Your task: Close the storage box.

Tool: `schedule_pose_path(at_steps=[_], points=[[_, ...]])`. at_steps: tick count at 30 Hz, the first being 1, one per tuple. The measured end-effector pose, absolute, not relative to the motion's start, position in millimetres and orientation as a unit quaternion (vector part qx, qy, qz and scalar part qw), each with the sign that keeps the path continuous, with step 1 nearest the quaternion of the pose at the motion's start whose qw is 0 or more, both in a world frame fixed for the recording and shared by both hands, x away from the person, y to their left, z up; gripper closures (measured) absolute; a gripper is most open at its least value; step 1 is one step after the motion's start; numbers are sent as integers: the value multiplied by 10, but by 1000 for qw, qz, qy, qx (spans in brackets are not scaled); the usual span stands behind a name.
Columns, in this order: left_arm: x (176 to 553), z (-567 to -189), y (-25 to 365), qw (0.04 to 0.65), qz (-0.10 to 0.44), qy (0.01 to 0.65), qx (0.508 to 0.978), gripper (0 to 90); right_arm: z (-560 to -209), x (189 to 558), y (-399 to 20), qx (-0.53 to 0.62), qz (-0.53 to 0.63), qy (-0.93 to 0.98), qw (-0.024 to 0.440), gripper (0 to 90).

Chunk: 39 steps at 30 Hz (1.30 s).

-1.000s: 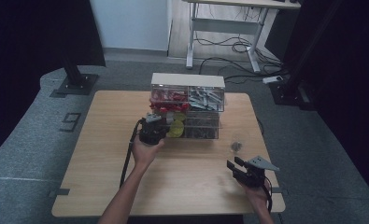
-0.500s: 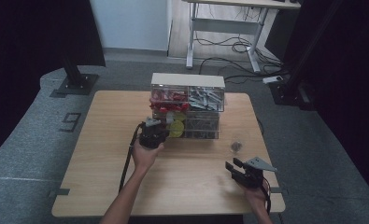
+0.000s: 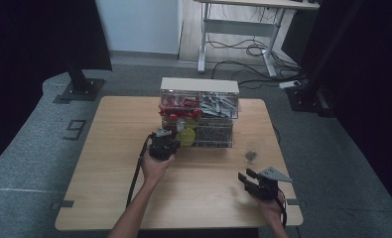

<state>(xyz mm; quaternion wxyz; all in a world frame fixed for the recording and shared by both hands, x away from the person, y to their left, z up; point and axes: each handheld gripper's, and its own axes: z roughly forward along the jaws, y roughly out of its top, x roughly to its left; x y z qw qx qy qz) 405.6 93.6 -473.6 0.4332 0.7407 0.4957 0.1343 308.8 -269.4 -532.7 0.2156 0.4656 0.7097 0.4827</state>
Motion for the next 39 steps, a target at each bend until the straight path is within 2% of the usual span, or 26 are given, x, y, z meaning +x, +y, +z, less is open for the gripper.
schedule_pose_path(at_steps=[39], points=[[4060,-4904,892,417,112,500,750,900,-5386,3085,-2674,461,474,719,212,547]])
